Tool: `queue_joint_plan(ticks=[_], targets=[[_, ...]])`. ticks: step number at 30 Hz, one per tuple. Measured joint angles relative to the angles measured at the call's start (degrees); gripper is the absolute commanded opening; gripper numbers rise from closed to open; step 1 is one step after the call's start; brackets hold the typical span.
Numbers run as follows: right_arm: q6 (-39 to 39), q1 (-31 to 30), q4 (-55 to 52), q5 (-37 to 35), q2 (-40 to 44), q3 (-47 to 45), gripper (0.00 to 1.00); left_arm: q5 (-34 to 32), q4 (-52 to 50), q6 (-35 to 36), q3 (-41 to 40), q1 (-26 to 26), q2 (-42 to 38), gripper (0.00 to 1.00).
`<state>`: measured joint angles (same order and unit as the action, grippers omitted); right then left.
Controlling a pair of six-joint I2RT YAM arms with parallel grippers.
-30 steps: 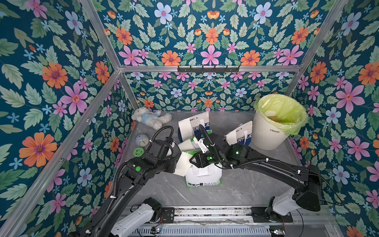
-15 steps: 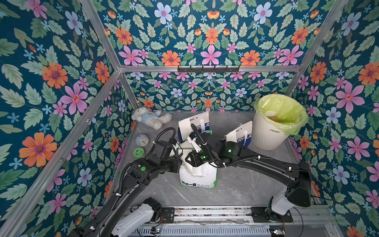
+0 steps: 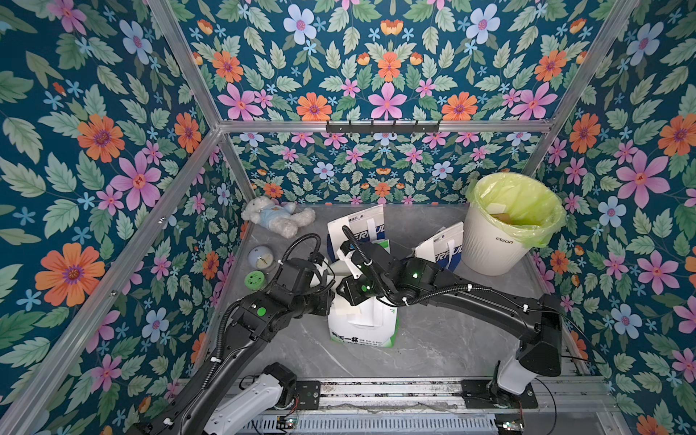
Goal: Shred takeout receipts and throw away
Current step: Tear off the takeout receipt from the takeout bag.
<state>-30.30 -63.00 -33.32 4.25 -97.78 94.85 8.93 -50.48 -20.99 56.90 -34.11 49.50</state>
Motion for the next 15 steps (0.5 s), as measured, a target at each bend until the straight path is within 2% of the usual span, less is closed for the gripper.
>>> queue_joint_plan(ticks=[3,5,6,9,10,15], targets=[[0.3,-0.2,-0.2,-0.1,-0.4,0.4,0.00,0.1,0.1,0.0,-0.1,0.0,-0.3,0.23],[0.2,-0.2,-0.3,0.0,-0.8,0.8,0.00,0.1,0.2,0.0,-0.1,0.0,-0.5,0.28],[0.3,-0.3,-0.5,0.0,-1.1,1.1,0.00,0.1,0.1,0.0,-0.1,0.0,-0.7,0.34],[0.3,-0.3,-1.8,0.0,-1.6,1.5,0.00,-0.2,-0.1,0.2,0.7,0.0,-1.5,0.66],[0.1,-0.3,-2.3,-0.2,-1.6,1.4,0.00,-1.4,-0.5,0.4,1.2,0.0,-1.7,0.70],[-0.2,-0.3,-3.3,0.2,2.8,-1.8,0.00,-4.9,-0.6,4.2,3.2,0.0,-3.6,0.76]])
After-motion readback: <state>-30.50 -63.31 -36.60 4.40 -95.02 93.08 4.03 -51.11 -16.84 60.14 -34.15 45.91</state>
